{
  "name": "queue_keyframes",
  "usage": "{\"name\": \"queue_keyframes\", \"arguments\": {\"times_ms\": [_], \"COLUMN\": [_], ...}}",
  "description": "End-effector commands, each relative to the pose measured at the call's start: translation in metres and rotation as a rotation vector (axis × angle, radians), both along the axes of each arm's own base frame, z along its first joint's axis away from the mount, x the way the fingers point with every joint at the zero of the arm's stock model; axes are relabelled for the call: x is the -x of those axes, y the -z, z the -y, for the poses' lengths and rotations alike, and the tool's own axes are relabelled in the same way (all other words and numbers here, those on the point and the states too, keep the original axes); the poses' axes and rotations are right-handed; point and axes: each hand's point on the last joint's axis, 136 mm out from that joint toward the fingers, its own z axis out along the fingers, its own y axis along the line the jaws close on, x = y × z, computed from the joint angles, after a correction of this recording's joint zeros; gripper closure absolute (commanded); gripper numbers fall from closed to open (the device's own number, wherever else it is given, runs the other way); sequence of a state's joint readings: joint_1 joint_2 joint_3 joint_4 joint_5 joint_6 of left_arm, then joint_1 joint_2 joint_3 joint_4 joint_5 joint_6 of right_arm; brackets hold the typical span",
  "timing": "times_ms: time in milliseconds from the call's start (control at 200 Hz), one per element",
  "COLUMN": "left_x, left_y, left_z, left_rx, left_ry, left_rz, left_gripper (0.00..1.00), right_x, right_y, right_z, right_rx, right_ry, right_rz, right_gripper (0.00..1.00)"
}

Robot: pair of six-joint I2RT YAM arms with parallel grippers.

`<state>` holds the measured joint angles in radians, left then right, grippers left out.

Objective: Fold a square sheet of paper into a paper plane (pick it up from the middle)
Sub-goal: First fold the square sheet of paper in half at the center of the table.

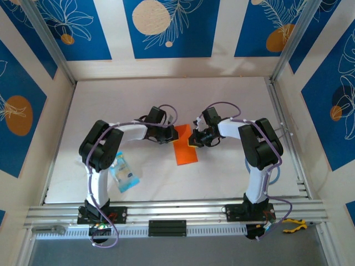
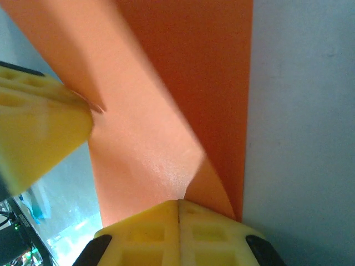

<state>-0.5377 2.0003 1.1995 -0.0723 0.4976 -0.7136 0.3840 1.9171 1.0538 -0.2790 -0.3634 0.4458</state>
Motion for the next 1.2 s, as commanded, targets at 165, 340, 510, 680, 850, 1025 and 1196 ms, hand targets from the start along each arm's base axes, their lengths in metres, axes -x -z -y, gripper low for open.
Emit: {"name": "queue_keyframes", "arguments": {"times_ms": [165,340,510,680,850,1025,1196], "left_x": [-0.022,-0.023,-0.016,-0.023,-0.037,-0.043,-0.043], "left_y": [-0.002,0.016,0.042,0.028,-0.01,-0.014,0.007], "left_z": [-0.008,-0.01,-0.028,-0.023,-0.013,-0.004,-0.007], "left_rx": [0.001,-0.008,-0.108,-0.089,-0.038,-0.003,-0.022], "left_ry": [-0.011,-0.01,-0.039,-0.024,-0.017,-0.002,0.003], "left_rz": [-0.001,-0.037,-0.086,-0.074,-0.019,-0.022,-0.064], "left_gripper": [0.88,0.88,0.92,0.97,0.94,0.94,0.94], "right_x": [0.03,0.031,0.032,0.032,0.031,0.031,0.031], "right_y": [0.048,0.048,0.048,0.049,0.048,0.048,0.048], "right_z": [0.031,0.032,0.032,0.032,0.032,0.032,0.032], "right_rx": [0.191,0.191,0.192,0.192,0.193,0.193,0.191], "right_ry": [0.016,0.018,0.02,0.019,0.02,0.022,0.022], "right_rz": [-0.134,-0.135,-0.137,-0.137,-0.135,-0.135,-0.135], "right_gripper": [1.0,1.0,1.0,1.0,1.0,1.0,1.0]}}
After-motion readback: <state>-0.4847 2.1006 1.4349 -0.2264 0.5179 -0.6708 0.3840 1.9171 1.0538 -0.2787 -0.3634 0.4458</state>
